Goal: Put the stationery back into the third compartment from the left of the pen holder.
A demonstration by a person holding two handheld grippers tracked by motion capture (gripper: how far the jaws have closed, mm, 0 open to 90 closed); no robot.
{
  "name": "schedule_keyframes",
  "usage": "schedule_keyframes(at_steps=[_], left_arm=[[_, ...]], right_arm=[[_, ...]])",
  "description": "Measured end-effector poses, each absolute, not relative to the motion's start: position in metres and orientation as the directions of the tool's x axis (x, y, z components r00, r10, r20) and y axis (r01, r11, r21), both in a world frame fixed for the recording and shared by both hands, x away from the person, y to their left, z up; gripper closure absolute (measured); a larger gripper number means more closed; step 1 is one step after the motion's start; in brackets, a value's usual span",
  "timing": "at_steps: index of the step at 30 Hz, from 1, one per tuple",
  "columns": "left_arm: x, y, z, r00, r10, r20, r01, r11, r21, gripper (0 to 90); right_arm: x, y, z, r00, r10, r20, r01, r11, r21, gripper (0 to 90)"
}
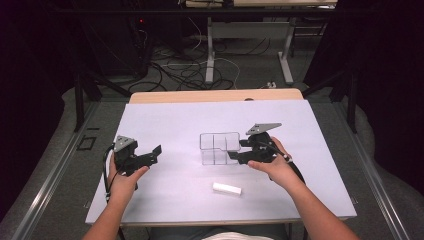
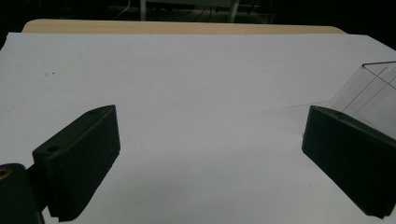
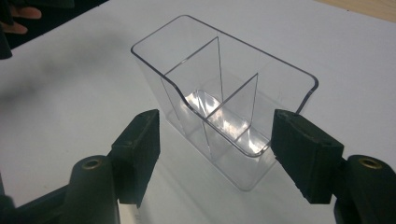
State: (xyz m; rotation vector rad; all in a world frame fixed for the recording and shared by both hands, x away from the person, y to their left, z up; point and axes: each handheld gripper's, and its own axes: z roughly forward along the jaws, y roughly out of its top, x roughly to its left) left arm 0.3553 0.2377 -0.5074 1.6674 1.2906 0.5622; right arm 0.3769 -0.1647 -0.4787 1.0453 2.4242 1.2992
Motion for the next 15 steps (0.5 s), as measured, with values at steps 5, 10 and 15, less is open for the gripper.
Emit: schedule_keyframes(at_steps=[5,10,15], left_arm=[[0.355,0.237,-0.508,0.346,0.922,-0.171,0.498,-0.026,0.867,4.4],[0.356,0.236,-0.508,0.351,0.921,-0.168,0.503,-0.035,0.864,4.4],[0.356,0.235,-0.508,0.351,0.921,-0.167,0.502,-0.035,0.864,4.6]], right_arm=[[0.372,-0.162,-0.483,-0.753,0.648,0.115,0.481,0.423,0.768,32.2],[0.369,-0.159,-0.487,-0.785,0.615,0.073,0.447,0.481,0.754,31.3],[0.366,-0.157,-0.49,-0.812,0.583,0.043,0.412,0.52,0.748,31.3]])
